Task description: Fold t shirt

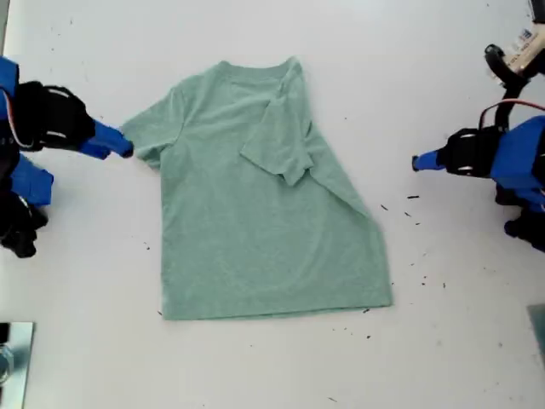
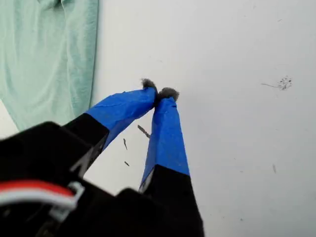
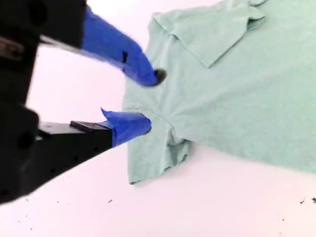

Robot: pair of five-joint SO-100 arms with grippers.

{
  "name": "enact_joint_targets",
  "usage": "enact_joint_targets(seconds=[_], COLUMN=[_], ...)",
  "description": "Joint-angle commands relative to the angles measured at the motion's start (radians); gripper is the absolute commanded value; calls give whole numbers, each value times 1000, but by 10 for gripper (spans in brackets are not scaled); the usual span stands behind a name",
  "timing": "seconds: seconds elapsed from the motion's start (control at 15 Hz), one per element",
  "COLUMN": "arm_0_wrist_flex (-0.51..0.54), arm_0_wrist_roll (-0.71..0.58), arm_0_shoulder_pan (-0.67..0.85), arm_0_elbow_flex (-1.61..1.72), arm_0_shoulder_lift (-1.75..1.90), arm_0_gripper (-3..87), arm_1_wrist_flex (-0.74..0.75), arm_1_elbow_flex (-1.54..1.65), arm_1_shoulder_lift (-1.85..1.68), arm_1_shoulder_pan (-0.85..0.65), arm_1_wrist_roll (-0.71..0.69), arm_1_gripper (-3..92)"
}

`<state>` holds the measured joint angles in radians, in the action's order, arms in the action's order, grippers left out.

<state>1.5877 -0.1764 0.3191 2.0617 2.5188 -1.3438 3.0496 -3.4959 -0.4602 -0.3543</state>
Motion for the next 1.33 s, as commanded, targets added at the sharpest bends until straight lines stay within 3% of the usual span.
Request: enact_joint_targets(seconds=[0.0,0.27,0.67,1.07,1.13,1.2,1.27], arm_0_wrist_flex=[2,-63,-396,-681,-735,-758,-750], arm_0_wrist_roll=[-67,-124,-158,-163,-163,-160,-149], arm_0_shoulder_pan=[98,238,431,523,525,512,472], arm_0_elbow_flex=[-35,2,287,506,526,518,500], arm_0_shoulder_lift=[-6,-135,-337,-502,-557,-609,-594], arm_0_gripper=[314,328,338,322,272,101,23], arm_1_wrist_flex=[11,11,11,11,11,11,11], arm_1_elbow_flex=[58,60,60,60,60,60,60], arm_1_shoulder_lift=[-6,-6,-6,-6,-6,-6,-6], arm_1_shoulder_pan=[3,-2,21,31,29,26,25], arm_1_wrist_roll=[9,2,-18,-35,-41,-43,-43], arm_1_gripper=[25,25,25,25,25,25,25])
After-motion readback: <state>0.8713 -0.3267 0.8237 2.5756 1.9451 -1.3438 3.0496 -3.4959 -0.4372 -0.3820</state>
